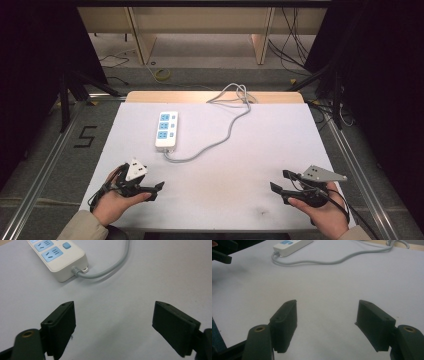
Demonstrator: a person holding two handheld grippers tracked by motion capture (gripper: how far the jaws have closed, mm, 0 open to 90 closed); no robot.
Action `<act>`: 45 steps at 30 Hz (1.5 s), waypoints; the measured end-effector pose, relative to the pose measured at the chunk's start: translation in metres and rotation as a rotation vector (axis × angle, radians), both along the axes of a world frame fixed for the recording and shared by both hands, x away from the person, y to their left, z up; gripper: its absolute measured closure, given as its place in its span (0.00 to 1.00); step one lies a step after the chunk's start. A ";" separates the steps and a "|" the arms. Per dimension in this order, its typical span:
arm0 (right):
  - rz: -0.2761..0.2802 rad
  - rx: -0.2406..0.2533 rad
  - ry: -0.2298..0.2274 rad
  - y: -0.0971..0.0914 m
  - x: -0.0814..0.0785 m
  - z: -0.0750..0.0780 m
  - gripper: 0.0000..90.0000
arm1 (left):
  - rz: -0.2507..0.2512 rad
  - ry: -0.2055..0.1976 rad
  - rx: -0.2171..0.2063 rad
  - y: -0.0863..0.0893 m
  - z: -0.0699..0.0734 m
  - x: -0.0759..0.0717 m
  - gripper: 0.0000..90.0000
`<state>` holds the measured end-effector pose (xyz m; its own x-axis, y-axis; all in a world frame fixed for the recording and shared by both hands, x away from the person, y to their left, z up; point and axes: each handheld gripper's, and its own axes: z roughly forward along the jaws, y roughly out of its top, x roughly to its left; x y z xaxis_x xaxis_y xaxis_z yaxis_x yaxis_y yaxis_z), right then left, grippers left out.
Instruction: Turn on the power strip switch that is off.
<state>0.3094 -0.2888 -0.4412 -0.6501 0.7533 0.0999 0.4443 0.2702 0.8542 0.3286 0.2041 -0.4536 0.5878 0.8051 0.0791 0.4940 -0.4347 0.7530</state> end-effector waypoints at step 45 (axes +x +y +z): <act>0.008 -0.003 0.008 0.004 0.000 -0.001 0.37 | 0.111 0.021 0.023 -0.003 0.024 0.034 1.00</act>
<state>0.3095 -0.2844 -0.4422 -0.6553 0.7484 0.1028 0.4492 0.2767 0.8495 0.3628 0.2013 -0.4297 0.4969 0.8634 0.0871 0.5558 -0.3937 0.7322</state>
